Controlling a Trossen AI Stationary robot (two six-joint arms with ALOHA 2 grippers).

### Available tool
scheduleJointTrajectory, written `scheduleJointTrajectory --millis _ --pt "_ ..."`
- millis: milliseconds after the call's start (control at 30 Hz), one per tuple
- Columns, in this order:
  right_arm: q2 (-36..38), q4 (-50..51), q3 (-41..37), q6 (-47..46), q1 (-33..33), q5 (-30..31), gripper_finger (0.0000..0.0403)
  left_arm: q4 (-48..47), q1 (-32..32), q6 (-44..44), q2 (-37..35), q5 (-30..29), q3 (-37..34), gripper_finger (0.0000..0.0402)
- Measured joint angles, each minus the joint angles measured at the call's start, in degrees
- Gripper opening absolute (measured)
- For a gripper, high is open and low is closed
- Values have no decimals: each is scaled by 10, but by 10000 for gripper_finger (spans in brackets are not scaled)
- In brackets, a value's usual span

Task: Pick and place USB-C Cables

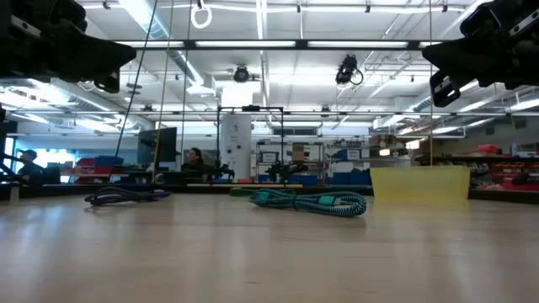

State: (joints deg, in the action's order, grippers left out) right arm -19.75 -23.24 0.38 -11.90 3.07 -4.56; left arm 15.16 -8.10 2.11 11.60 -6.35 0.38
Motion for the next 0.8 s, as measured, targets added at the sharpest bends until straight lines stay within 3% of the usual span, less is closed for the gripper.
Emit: scheduleJointTrajectory --millis 500,800 --pt "0 -3 0 0 0 0 16 8 0 -2 0 0 0 36" --pt "0 -7 0 0 0 0 16 12 0 -101 0 0 0 36"
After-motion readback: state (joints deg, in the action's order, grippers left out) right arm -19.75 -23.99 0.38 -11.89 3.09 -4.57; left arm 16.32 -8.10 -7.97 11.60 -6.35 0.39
